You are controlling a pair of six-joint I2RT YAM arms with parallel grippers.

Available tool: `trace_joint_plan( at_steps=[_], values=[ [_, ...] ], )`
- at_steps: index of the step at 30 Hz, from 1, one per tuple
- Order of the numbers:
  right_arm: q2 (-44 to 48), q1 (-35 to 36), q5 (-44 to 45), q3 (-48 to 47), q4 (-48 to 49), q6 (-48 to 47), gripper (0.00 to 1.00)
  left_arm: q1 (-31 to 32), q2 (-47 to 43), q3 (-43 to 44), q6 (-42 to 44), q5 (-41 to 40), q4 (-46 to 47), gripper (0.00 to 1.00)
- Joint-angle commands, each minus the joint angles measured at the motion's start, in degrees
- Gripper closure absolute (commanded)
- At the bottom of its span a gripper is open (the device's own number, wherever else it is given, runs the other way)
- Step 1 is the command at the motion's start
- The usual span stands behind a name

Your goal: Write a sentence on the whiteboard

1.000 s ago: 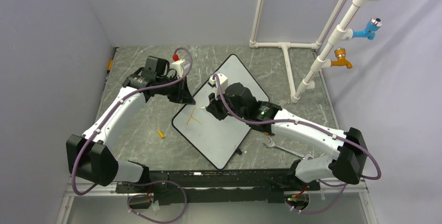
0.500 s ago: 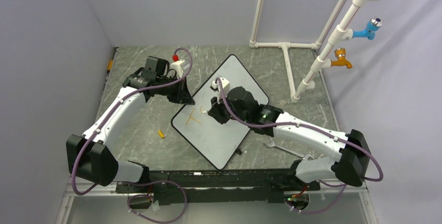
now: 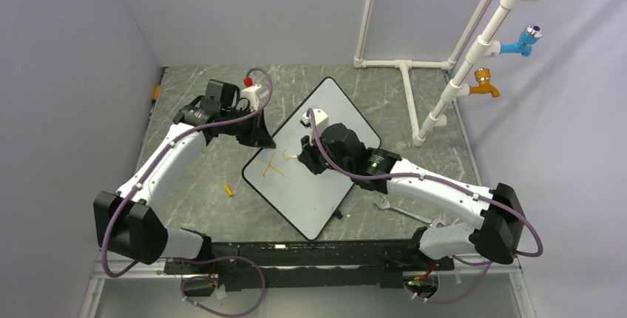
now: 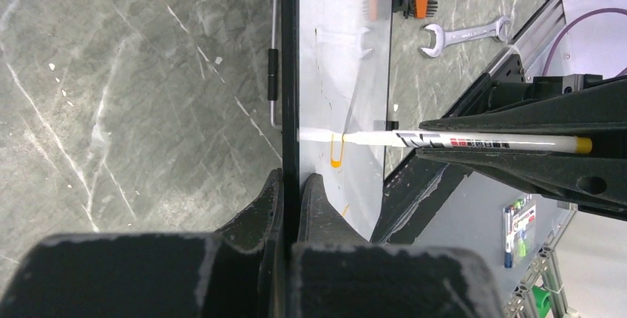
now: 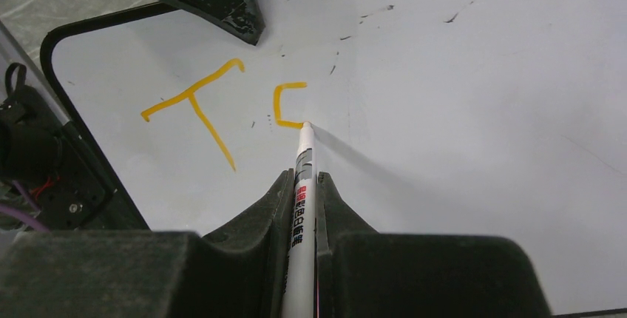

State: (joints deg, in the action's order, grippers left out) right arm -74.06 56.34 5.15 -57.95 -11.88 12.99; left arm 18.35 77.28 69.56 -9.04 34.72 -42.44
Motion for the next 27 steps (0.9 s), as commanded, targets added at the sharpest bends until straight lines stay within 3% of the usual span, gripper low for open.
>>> trace_joint_plan(
  at_steps=[1, 27],
  values=[
    [-2.2, -0.7, 4.3, -1.9, -2.7, 0.4, 1.0, -0.2, -2.6, 0.4, 5.4, -7.2, 2.7, 1.0],
    [-6.0, -0.8, -1.3, -7.6, -0.5, 0.8, 1.0, 0.1, -2.6, 0.2, 5.5, -7.5, 2.5, 1.0]
  ],
)
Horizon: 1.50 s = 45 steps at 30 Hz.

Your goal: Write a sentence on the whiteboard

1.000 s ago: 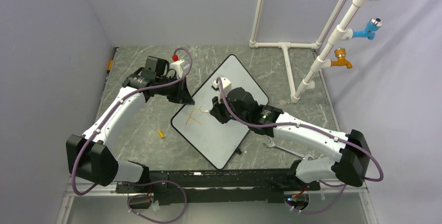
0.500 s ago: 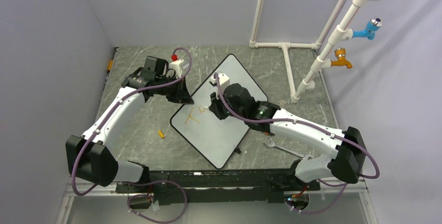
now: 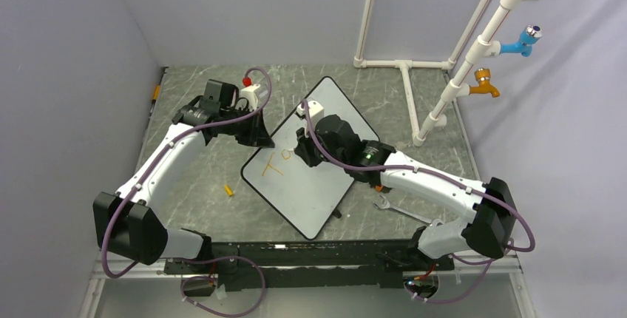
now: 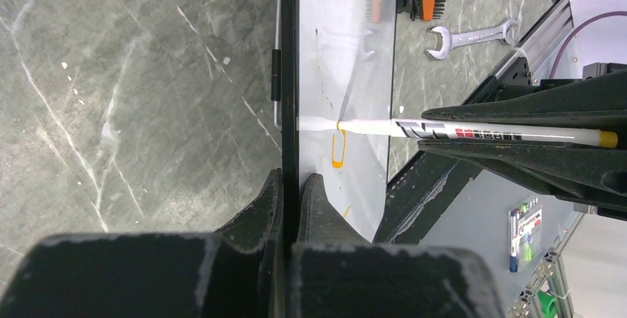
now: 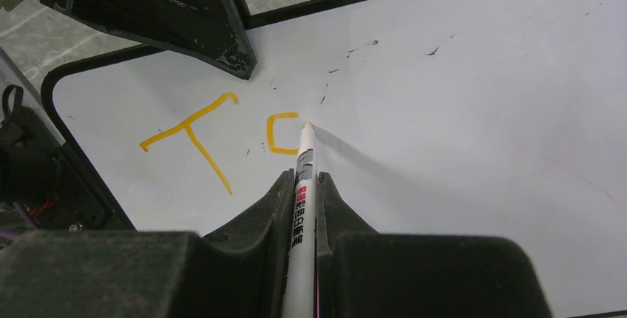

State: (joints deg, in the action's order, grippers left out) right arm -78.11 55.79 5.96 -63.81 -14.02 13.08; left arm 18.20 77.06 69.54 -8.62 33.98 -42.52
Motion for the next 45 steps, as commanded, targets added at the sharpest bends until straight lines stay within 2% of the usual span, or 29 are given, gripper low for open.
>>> trace_joint_plan(
  at_steps=[1, 16, 30, 34, 45],
  values=[
    [-2.2, -0.2, -2.3, -1.9, 1.8, 0.7, 1.0, 0.3, -2.4, 0.2, 5.1, -6.7, 2.7, 1.0],
    [-3.4, -0.2, -4.9, -2.9, 2.2, 1.8, 1.0, 0.4, -2.8, 0.2, 5.0, -6.2, 2.6, 1.0],
    [6.2, -0.4, 1.7, -2.4, -2.2, 1.7, 1.0, 0.4, -2.8, 0.3, 5.3, -7.0, 2.6, 1.0],
    [6.1, -2.4, 2.1, -1.3, -2.2, 1.2, 1.0, 0.4, -2.9, 0.2, 5.4, -7.1, 2.5, 1.0],
    [3.8, -7.8, -4.0, -2.2, -0.4, 0.3, 1.0, 0.4, -3.6, 0.0, 5.5, -6.6, 2.8, 1.0]
  ],
)
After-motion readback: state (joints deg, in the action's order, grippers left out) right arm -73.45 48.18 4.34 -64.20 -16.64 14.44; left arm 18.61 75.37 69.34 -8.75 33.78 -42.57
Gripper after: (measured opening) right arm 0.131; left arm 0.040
